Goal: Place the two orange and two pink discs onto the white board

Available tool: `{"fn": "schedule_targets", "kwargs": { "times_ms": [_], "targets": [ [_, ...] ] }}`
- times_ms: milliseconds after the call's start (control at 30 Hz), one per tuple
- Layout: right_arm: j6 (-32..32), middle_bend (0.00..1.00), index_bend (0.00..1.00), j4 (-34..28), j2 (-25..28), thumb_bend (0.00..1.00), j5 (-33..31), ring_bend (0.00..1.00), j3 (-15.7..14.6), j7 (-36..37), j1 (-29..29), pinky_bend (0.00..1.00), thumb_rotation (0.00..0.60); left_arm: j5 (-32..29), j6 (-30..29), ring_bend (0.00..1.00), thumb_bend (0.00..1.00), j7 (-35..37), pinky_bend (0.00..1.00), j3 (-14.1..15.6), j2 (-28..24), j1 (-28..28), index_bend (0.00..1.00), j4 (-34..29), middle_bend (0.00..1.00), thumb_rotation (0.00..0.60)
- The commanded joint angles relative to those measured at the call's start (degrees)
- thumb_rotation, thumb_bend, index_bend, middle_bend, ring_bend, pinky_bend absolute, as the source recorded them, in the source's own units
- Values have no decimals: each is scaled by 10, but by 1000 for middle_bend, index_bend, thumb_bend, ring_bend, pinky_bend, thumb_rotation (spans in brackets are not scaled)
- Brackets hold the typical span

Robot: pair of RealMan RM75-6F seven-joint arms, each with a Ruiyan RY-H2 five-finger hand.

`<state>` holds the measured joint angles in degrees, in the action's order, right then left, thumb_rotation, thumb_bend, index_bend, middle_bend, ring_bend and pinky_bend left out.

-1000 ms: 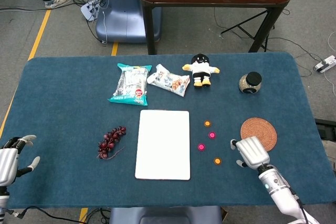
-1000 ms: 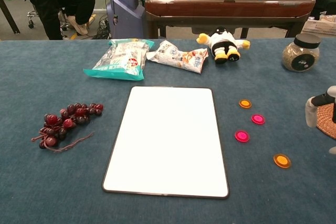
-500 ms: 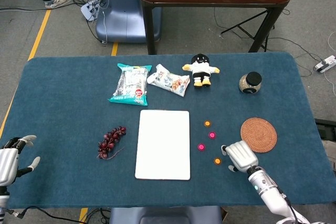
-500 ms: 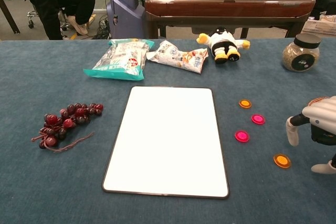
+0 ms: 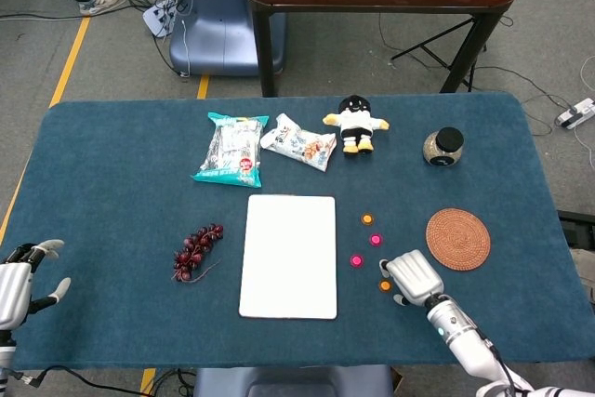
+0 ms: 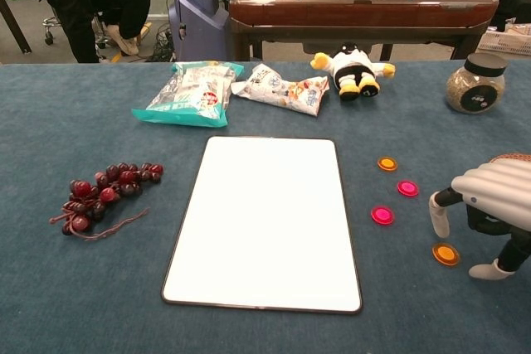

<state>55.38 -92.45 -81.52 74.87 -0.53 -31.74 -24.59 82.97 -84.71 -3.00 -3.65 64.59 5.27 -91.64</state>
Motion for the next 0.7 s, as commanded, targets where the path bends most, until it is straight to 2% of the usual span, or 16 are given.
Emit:
{"fn": "schedule_targets", "kwargs": {
  "times_ms": [33, 700],
  "targets": [
    [-2, 1000, 457, -3, -1, 125, -5, 1000, 0, -5, -3, 1000, 600, 0, 0, 288, 272, 0, 471, 0, 0, 0, 360, 0, 434, 600],
    [-10, 1000, 457, -11, -8, 155, -49, 1000, -4, -27, -24, 1000, 600, 2, 0, 288, 272, 3, 471, 2, -2, 0, 360, -2, 434, 600]
  ]
}}
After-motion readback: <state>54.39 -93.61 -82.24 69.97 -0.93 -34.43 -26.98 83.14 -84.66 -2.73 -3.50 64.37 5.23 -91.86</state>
